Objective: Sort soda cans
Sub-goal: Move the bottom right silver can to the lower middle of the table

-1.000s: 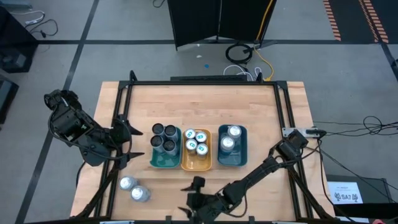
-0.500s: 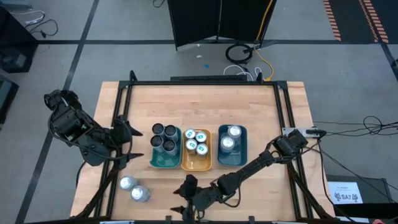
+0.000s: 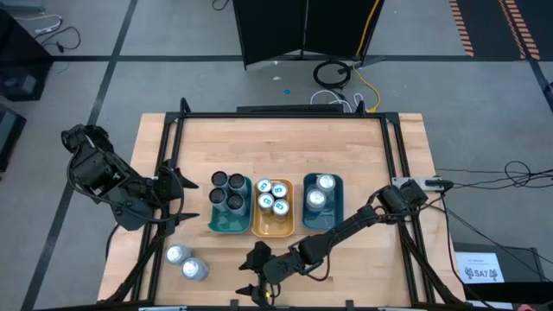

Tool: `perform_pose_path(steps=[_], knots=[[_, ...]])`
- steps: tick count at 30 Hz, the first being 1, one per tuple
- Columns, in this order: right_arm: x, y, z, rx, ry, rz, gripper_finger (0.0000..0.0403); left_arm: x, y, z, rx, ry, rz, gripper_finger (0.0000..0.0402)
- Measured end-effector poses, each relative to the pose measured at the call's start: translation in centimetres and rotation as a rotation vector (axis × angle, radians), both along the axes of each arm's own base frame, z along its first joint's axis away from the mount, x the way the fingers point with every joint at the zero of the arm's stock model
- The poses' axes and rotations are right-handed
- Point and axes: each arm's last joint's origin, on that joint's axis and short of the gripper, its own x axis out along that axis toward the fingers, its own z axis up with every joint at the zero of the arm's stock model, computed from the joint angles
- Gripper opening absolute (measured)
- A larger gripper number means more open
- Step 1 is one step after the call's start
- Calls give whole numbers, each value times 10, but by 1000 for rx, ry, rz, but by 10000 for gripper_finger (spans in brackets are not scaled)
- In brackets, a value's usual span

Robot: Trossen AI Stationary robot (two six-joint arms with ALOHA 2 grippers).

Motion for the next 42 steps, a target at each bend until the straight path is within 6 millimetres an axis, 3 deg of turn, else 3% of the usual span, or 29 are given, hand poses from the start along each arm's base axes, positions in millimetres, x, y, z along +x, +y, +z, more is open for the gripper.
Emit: perform_pose_path(steps=[6,12,18,26,34,38,42], knots=[[1,-2,0,-5,-3,-30,395,0,0,0,-3,-3,0,364],[1,-2,-1,-14,2,-27,393,0,0,0,-4,-3,1,364],[7,-10,-7,-127,-46,-96,394,0,0,0,-4,-4,0,364],[45,-27,-56,-86,-222,-98,394,0,0,0,-5,-4,0,364],[107,-14,-50,-266,-275,14,393,0,0,0,-8,1,-4,364],[108,-26,-74,-243,-329,-26,393,0,-1,0,-29,19,-23,364],[110,-34,-76,-267,-311,-19,393,0,-2,0,-47,35,-39,364]])
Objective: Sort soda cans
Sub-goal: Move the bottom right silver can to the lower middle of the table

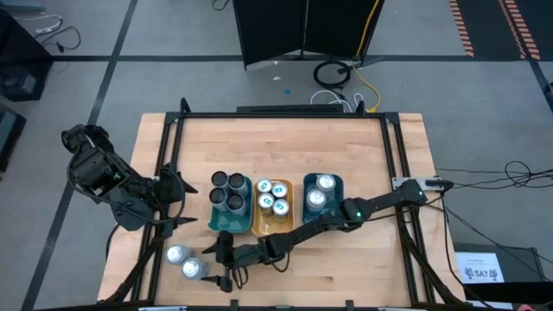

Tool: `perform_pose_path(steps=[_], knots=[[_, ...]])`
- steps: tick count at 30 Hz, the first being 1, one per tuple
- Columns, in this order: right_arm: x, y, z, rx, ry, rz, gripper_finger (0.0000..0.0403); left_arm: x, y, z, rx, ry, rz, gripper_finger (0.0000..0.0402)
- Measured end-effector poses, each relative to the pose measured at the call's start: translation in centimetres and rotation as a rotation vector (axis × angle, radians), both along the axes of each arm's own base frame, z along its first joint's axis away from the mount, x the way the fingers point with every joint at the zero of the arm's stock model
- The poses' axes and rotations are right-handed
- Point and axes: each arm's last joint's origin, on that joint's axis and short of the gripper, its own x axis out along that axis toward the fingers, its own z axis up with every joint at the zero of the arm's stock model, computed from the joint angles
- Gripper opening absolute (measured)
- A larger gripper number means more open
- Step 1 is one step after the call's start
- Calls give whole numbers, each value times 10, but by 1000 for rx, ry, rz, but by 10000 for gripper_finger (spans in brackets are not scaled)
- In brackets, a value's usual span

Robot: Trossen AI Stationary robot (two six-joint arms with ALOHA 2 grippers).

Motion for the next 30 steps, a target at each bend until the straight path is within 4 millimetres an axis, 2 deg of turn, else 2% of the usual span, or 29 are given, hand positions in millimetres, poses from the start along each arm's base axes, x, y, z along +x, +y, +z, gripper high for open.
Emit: perform_pose_path(steps=[5,12,21,30], knots=[[2,-4,-4,-139,-44,16,393,0,0,0,-1,1,-1,364],[4,-8,-8,-40,-41,-7,393,0,0,0,0,2,-2,364],[4,-8,-4,-5,-92,-11,393,0,0,0,1,2,-2,364],[0,3,-9,-142,-60,11,391,0,0,0,7,2,-8,364]])
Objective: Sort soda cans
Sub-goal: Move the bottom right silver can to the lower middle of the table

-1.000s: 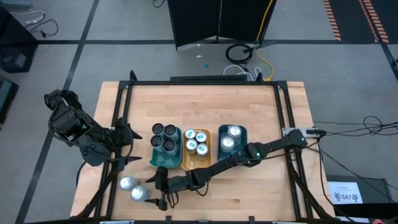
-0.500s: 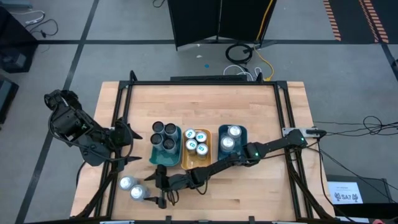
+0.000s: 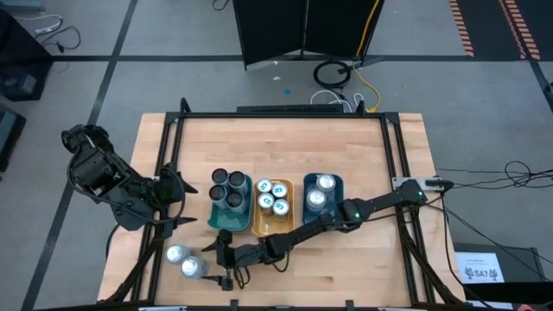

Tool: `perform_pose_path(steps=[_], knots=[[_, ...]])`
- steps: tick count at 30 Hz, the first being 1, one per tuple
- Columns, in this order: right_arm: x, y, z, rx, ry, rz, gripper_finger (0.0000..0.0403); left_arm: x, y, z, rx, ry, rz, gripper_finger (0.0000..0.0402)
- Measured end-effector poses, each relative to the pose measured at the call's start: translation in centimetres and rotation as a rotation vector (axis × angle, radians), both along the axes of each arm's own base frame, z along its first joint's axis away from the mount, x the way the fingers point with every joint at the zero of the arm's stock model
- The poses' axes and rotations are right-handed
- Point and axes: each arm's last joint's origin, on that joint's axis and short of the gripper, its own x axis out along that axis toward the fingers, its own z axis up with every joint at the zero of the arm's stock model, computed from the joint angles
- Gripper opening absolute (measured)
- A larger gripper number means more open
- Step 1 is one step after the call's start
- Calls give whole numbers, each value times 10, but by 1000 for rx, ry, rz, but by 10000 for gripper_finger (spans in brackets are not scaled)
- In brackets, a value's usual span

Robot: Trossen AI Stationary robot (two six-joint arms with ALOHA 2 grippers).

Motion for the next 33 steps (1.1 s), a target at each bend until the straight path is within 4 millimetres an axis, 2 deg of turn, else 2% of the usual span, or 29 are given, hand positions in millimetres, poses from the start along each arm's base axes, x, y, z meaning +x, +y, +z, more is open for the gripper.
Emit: perform_pose_path(steps=[3,6,12,18,21,25,32,33], knots=[[-3,6,5,-9,4,0,382,0,0,0,-5,0,5,364],[-8,16,20,-50,30,-36,379,0,0,0,-7,-1,7,364],[-32,33,80,-201,155,-45,378,0,0,0,-10,-4,8,364],[-73,38,143,-241,327,-157,377,4,-3,4,-43,-58,11,364],[-96,40,172,-256,391,-149,358,5,-4,4,-37,-67,14,364],[-124,45,187,-284,502,-148,275,5,-3,5,-13,-89,38,364],[-164,45,197,-49,737,-293,43,6,-2,5,6,-110,61,364],[-170,44,198,-42,773,-292,22,6,-2,5,6,-110,61,364]])
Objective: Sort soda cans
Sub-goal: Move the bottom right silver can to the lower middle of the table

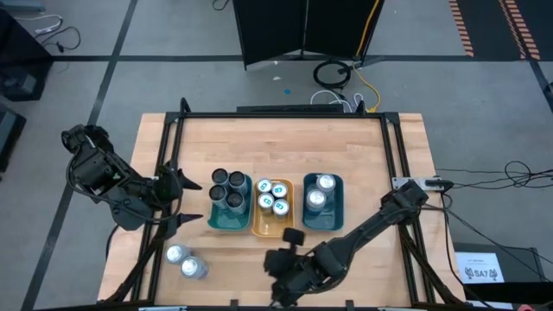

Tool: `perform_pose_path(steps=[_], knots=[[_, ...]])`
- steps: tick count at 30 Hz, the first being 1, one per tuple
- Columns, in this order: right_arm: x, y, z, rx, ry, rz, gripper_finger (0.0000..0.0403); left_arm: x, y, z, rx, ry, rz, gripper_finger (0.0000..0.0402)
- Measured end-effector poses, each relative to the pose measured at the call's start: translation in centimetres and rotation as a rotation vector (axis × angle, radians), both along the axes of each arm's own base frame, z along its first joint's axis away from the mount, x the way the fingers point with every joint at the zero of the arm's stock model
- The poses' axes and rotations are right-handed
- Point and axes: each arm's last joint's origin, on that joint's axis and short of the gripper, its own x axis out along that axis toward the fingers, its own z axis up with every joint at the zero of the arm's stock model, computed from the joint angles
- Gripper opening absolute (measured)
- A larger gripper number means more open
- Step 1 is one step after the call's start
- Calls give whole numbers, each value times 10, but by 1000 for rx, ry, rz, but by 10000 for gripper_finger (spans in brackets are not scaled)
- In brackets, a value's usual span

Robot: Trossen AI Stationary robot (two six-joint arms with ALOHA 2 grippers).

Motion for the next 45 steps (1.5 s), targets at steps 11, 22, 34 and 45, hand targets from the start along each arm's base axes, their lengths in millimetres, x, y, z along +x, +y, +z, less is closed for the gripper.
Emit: perform_pose_path(steps=[11,22,34,45], knots=[[-150,17,71,-136,33,-69,1,0,1,0,15,-14,15,364],[-220,-77,34,-43,-227,33,0,19,3,2,50,-122,167,364],[-288,-170,-71,454,-519,201,0,89,-21,-50,-145,199,277,350],[-298,-179,-75,582,-607,216,0,64,-58,-89,-242,771,357,325]])
